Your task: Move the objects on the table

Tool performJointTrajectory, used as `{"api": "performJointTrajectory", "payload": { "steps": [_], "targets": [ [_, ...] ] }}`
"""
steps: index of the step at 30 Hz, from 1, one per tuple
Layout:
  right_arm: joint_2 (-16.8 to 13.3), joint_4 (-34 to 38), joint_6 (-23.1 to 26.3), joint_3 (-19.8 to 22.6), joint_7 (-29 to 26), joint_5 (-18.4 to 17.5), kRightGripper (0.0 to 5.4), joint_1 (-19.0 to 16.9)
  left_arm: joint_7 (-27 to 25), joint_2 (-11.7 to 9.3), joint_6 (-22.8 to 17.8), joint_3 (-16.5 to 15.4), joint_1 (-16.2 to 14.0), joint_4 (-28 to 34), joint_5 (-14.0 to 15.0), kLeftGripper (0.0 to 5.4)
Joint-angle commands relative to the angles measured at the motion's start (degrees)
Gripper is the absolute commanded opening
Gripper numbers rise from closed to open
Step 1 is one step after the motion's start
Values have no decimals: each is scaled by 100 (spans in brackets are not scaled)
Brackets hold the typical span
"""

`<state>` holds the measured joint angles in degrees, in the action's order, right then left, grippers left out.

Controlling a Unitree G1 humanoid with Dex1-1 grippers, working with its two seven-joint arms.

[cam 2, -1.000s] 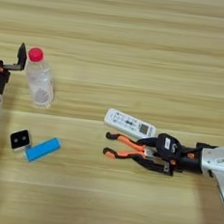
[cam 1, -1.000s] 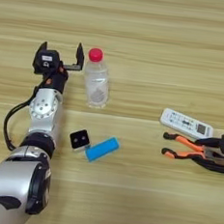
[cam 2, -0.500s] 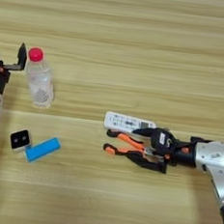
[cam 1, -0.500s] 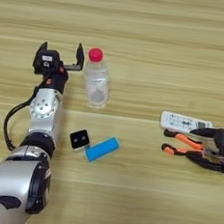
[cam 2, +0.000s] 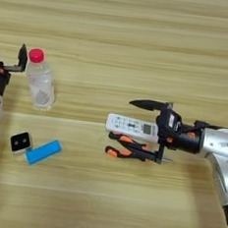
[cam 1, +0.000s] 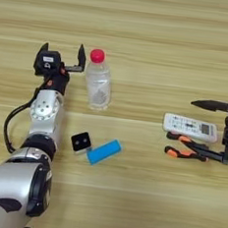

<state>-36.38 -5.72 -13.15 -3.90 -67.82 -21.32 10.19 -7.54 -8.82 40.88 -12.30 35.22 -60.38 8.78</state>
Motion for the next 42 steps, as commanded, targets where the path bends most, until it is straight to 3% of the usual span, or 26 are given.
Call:
{"api": "performJointTrajectory", "payload": {
  "steps": [1,6,11,15,18,24,29,32,42],
  "targets": [
    [229,223,134,96,207,-137,537,147,-2,-48,34,-15,110,-47,-64,540],
    [641,239,215,229,619,-309,537,295,-6,-48,45,-22,97,-36,-66,540],
    [1179,71,157,561,1411,-401,537,629,-12,-52,49,-30,94,-36,-64,540],
    [1647,-488,-190,883,2258,-185,537,1089,-19,-56,50,-36,94,-41,-62,540],
    [1891,-1171,-528,999,2925,222,537,1448,-27,-59,58,-41,84,-37,-61,540],
    [2059,-2563,-1468,1193,4008,974,537,1926,-36,-55,70,-50,74,-27,-59,540],
    [1966,-4647,-2411,1376,5258,1621,537,2433,-37,-52,80,-52,67,-23,-60,540],
    [1945,-5587,-2737,1476,5760,1743,537,2644,-47,-64,84,-59,49,-15,-55,540],
    [1863,-6117,-3078,1698,7021,1929,537,2779,-93,-140,97,-66,-11,52,-55,540]
  ]
}}
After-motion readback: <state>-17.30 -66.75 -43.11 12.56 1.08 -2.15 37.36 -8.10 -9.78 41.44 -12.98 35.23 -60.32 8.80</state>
